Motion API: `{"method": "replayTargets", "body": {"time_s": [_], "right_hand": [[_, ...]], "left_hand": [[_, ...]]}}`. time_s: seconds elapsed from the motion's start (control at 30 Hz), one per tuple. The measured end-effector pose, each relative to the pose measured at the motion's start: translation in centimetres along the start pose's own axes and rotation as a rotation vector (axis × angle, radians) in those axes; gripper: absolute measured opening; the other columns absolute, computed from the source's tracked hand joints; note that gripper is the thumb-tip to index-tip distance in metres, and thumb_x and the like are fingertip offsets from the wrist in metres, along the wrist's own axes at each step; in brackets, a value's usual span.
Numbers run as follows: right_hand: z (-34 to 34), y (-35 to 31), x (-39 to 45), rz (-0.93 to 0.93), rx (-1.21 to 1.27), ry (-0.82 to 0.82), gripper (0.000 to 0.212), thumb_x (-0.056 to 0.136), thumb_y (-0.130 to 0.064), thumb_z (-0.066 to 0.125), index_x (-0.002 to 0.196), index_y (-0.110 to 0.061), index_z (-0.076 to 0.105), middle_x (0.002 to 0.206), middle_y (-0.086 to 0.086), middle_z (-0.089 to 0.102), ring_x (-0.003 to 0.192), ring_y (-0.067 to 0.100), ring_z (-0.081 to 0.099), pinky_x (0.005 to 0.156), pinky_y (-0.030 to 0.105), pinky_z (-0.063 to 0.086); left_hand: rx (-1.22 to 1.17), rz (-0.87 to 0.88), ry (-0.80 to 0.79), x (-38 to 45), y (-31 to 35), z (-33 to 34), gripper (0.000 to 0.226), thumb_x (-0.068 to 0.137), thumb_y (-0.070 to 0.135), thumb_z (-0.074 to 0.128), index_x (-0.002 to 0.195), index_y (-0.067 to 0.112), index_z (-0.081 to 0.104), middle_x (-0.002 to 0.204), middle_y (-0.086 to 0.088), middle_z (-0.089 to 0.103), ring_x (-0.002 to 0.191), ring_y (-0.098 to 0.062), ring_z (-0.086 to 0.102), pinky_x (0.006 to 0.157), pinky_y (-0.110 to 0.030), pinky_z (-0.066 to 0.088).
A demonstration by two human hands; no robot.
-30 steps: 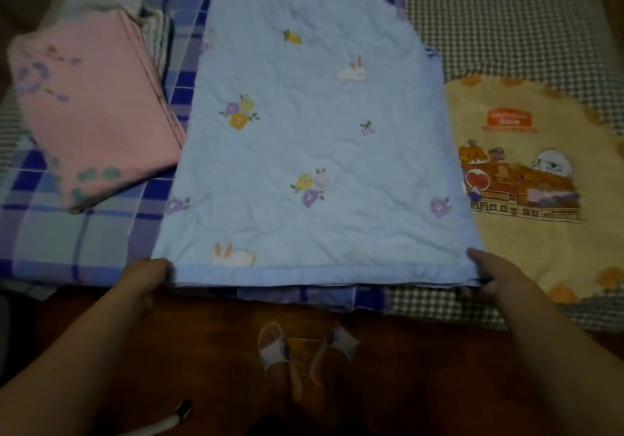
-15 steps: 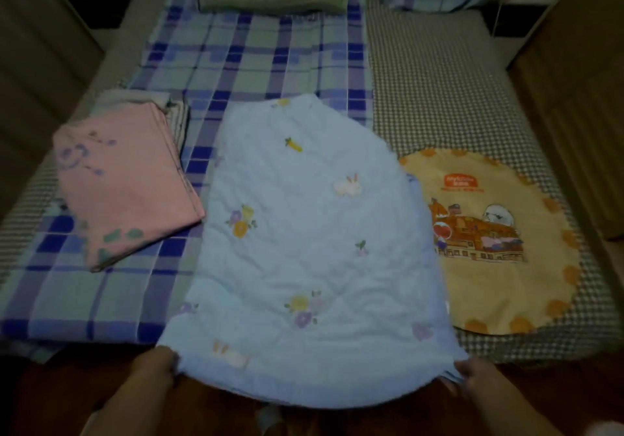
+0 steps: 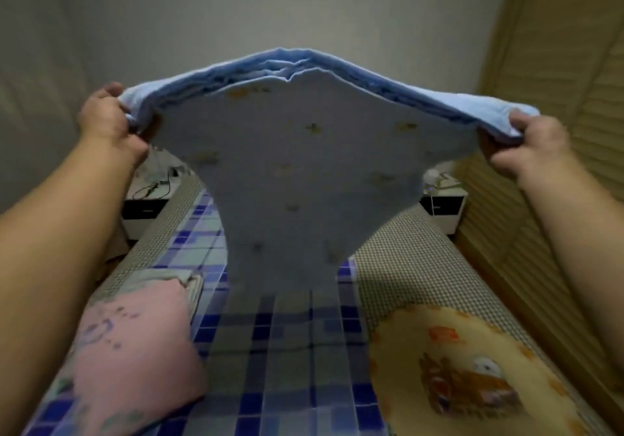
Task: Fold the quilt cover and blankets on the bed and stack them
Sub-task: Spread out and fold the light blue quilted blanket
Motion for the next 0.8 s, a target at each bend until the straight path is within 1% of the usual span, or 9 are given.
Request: {"method": "replayTargets", "body": {"time_s": [0.1,0.2,0.27,0.33,0.47,0.53,0.6,0.67,0.8], "right_hand": [[-0.9,0.8,-3.9,0.004,-0.076,0.004,0.046,0.071,0.002,0.069,0.115,-0.007,0.061,0.086,0.010,0.077,0.078,0.025,0.075,0.060,0.037,0.060],[-6.4,4.4,-7.2,0.063,-0.242,-0.034,0.028,0.089,-0.007,0.055,0.116,-0.008,0.063,0.104,0.010,0.075,0.100,0.026,0.072,0.081,0.043,0.060],[-12.5,8.3,-8.9,0.169,-0.294,0.066,0.029,0.092,-0.010,0.053,0.120,-0.006,0.062,0.111,0.012,0.073,0.106,0.030,0.069,0.087,0.046,0.058],[-19.1,12.7,-11.9,0.287,-0.336,0.204,0.030,0.090,-0.012,0.056,0.119,-0.004,0.059,0.103,0.015,0.075,0.095,0.032,0.072,0.074,0.046,0.060],[-32.4,20.0,-18.6,0.473,-0.471,0.486,0.012,0.102,-0.007,0.044,0.108,-0.001,0.053,0.061,0.010,0.071,0.052,0.022,0.070,0.040,0.034,0.055],[-38.6,23.0,-21.6,0.586,-0.601,0.606,0.019,0.100,-0.003,0.048,0.119,-0.001,0.049,0.067,0.014,0.070,0.064,0.029,0.070,0.045,0.037,0.056],[-43.5,25.4,-24.3,0.715,-0.782,0.685,0.030,0.098,-0.004,0.053,0.128,0.001,0.048,0.084,0.014,0.060,0.088,0.032,0.060,0.051,0.041,0.054],[-46.0,27.4,-26.7,0.806,-0.894,0.720,0.023,0.099,-0.002,0.052,0.122,-0.002,0.049,0.086,0.012,0.054,0.082,0.030,0.052,0.051,0.038,0.050],[-48.3,29.3,-29.2,0.867,-0.943,0.793,0.019,0.099,-0.001,0.052,0.117,-0.005,0.048,0.106,0.017,0.051,0.073,0.028,0.046,0.032,0.038,0.048]], "left_hand": [[0.194,-0.073,0.032,-1.0,1.4,-4.7,0.029,0.094,0.005,0.030,0.088,0.023,0.052,0.091,-0.002,0.062,0.073,-0.014,0.064,0.055,-0.024,0.058],[0.570,-0.183,0.035,-3.7,-1.6,-11.0,0.046,0.083,-0.012,0.022,0.097,0.018,0.055,0.093,-0.010,0.049,0.076,-0.021,0.055,0.042,-0.023,0.055],[0.806,-0.269,0.014,-6.1,-4.9,-15.9,0.046,0.084,-0.015,0.025,0.095,0.015,0.058,0.088,-0.013,0.045,0.072,-0.024,0.048,0.036,-0.022,0.051],[0.868,-0.377,0.036,-8.5,-9.9,-21.8,0.039,0.086,-0.016,0.031,0.090,0.010,0.060,0.089,-0.015,0.046,0.071,-0.025,0.047,0.034,-0.022,0.049],[0.896,-0.635,0.146,-16.0,-21.4,-33.6,0.026,0.090,-0.012,0.041,0.095,0.005,0.060,0.096,-0.018,0.050,0.072,-0.025,0.050,0.033,-0.025,0.050],[0.928,-0.739,0.229,-20.6,-26.1,-39.2,0.021,0.094,-0.008,0.044,0.098,0.003,0.061,0.090,-0.018,0.052,0.069,-0.026,0.050,0.032,-0.025,0.048],[1.026,-0.819,0.225,-24.9,-29.7,-43.9,0.025,0.093,-0.011,0.043,0.104,-0.002,0.064,0.091,-0.020,0.058,0.070,-0.031,0.053,0.040,-0.029,0.051],[1.142,-0.876,0.190,-28.5,-32.1,-47.1,0.036,0.087,-0.020,0.039,0.106,-0.009,0.068,0.099,-0.026,0.064,0.078,-0.035,0.058,0.062,-0.034,0.050],[1.330,-0.872,0.131,-32.4,-33.7,-50.1,0.040,0.085,-0.021,0.039,0.106,-0.009,0.071,0.113,-0.031,0.065,0.105,-0.044,0.061,0.094,-0.041,0.046]]}}
Point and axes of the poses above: each hand's wrist, its own x-axis towards the middle knuckle, its own z-axis out of the palm, y = z × x, the point moved 5 cm from there along x, towards the middle knuckle
